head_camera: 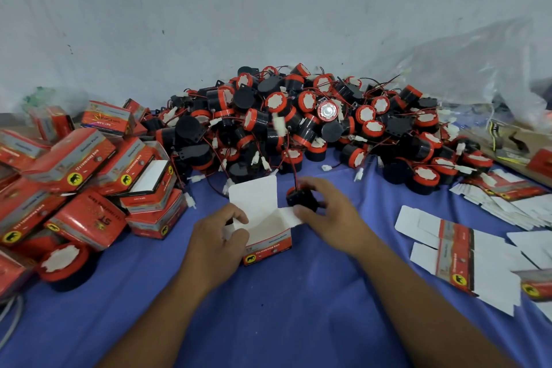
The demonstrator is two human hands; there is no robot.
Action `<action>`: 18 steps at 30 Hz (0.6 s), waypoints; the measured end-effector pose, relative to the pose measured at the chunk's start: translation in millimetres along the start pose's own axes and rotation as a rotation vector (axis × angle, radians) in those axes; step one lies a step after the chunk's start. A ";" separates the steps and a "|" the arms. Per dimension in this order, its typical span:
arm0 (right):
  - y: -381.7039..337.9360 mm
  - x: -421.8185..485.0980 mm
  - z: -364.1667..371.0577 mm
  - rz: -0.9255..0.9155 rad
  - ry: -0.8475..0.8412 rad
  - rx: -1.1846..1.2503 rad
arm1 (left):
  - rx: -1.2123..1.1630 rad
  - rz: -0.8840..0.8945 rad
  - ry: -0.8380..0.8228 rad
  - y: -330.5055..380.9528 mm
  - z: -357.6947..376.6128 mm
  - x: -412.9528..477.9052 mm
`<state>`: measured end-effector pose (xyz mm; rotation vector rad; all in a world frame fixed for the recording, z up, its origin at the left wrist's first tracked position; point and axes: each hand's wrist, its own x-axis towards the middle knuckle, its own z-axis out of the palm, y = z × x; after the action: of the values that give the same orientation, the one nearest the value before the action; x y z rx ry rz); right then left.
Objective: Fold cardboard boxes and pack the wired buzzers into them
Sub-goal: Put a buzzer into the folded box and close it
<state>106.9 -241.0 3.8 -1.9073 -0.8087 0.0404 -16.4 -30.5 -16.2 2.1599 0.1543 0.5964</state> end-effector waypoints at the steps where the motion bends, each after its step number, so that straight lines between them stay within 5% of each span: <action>1: 1.8 1.6 3.9 -0.053 -0.028 -0.162 | 0.001 0.004 -0.004 0.3 -0.1 0.2; 4: -1.7 7.7 1.3 -0.075 -0.008 -0.368 | -0.016 0.011 -0.021 1.5 -0.4 0.6; 8: -2.3 3.0 -2.9 -0.070 -0.058 -0.319 | 0.011 0.012 -0.039 1.4 0.5 0.0; 12: -12.9 0.1 -7.5 -0.112 0.333 -0.224 | 0.029 0.018 -0.032 3.3 2.4 0.6; 14: -30.2 -1.5 -5.1 -0.189 0.400 -0.231 | 0.022 0.005 -0.033 4.3 3.0 0.0; 18: -51.0 -9.7 15.1 -0.482 0.158 -0.538 | 0.002 -0.005 -0.041 4.0 3.0 0.3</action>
<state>67.6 -221.3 35.3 -2.1125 -1.2352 -0.6746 -15.2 -35.1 -14.5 2.1716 0.1382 0.5488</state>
